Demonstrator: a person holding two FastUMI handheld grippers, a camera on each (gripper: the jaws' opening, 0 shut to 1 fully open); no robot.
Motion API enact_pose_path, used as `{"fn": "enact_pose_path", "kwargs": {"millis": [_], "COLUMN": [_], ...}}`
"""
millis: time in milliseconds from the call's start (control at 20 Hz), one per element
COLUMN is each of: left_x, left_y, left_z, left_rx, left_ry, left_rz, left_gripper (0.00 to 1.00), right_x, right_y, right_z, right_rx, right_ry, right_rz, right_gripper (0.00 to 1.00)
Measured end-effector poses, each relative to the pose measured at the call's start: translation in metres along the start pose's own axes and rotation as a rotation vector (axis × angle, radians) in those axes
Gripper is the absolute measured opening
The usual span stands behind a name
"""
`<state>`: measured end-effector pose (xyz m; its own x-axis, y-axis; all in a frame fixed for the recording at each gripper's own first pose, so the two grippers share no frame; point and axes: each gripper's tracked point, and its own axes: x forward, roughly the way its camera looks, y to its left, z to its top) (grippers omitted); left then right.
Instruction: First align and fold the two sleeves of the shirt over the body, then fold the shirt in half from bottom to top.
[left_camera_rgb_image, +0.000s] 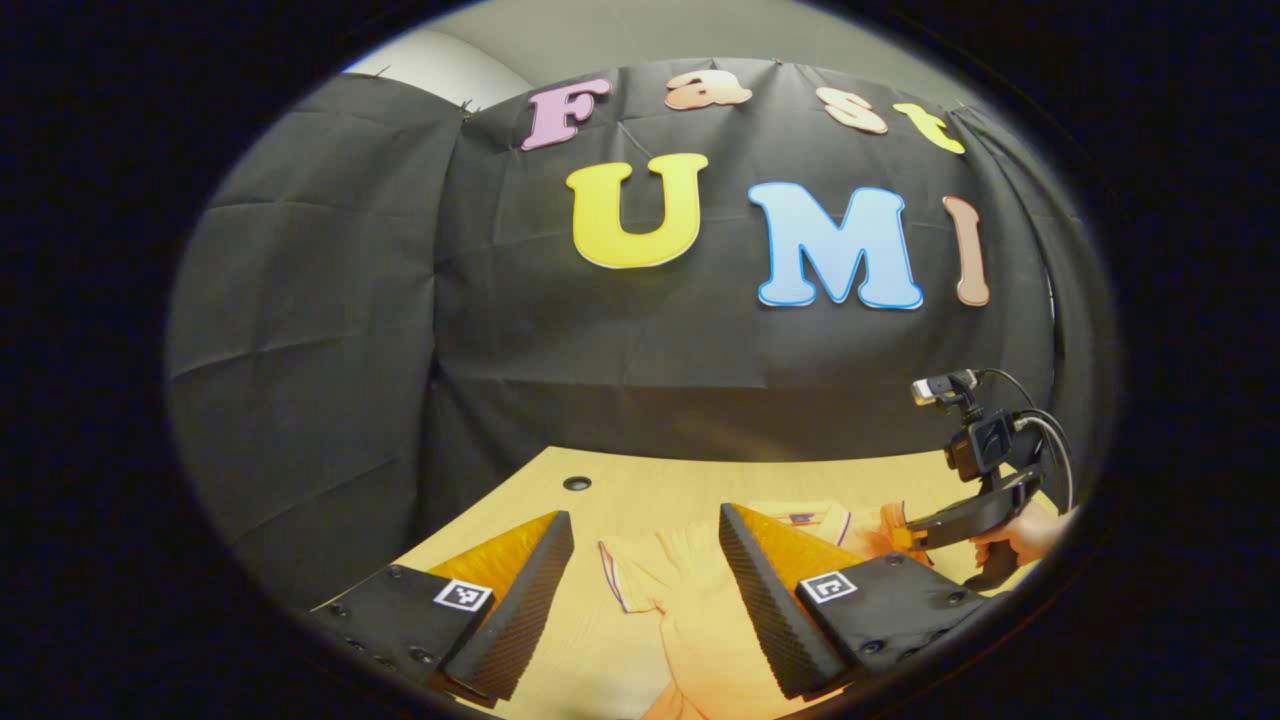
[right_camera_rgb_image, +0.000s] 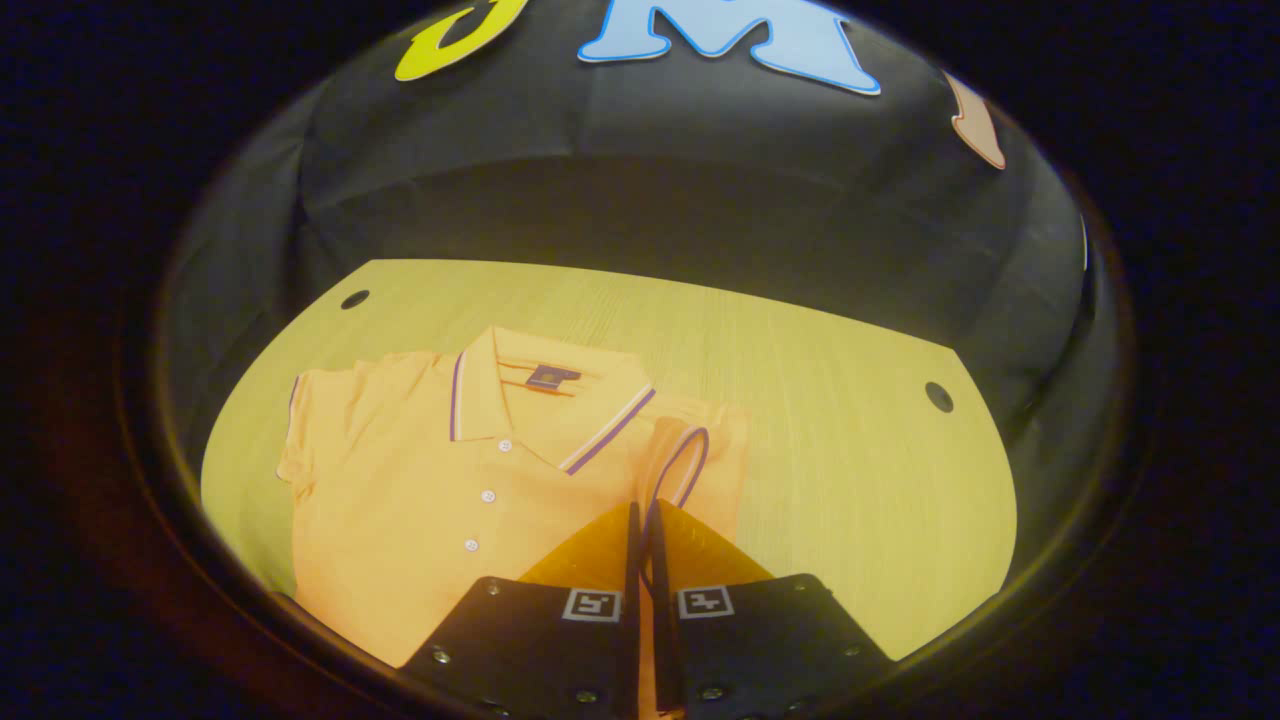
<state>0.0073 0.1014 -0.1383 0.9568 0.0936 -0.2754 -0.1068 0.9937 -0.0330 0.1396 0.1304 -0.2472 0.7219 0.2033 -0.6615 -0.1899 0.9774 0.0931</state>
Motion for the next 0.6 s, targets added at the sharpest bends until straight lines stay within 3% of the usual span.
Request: {"fn": "enact_pose_path", "kwargs": {"millis": [50, 250, 300, 450, 500, 550, 600], "left_x": [0.007, 0.032, 0.038, 0.051, 0.056, 0.060, 0.065], "left_y": [0.002, 0.010, 0.010, 0.016, 0.016, 0.017, 0.019], "left_z": [-0.003, -0.014, -0.017, -0.029, -0.034, -0.040, -0.046], "left_rx": [0.002, 0.011, 0.009, -0.005, -0.017, -0.030, -0.043], "left_ry": [0.007, 0.034, 0.040, 0.059, 0.065, 0.077, 0.092], "left_rz": [-0.009, -0.051, -0.060, -0.065, -0.063, -0.058, -0.047], "left_gripper": [1.00, 1.00, 0.96, 1.00, 0.96, 1.00, 0.96], "right_x": [0.001, -0.005, -0.009, -0.022, -0.027, -0.032, -0.041], "right_y": [0.003, 0.010, 0.013, 0.017, 0.018, 0.020, 0.020], "right_z": [0.000, 0.003, 0.003, 0.006, 0.007, 0.009, 0.009], "right_rx": [0.004, 0.010, 0.008, -0.001, -0.004, -0.005, -0.005], "right_ry": [0.000, -0.008, -0.012, -0.038, -0.047, -0.057, -0.066], "right_rz": [0.000, -0.017, -0.014, -0.014, -0.010, 0.000, 0.002], "right_gripper": [0.07, 0.13, 0.22, 0.46, 0.50, 0.55, 0.85]}}
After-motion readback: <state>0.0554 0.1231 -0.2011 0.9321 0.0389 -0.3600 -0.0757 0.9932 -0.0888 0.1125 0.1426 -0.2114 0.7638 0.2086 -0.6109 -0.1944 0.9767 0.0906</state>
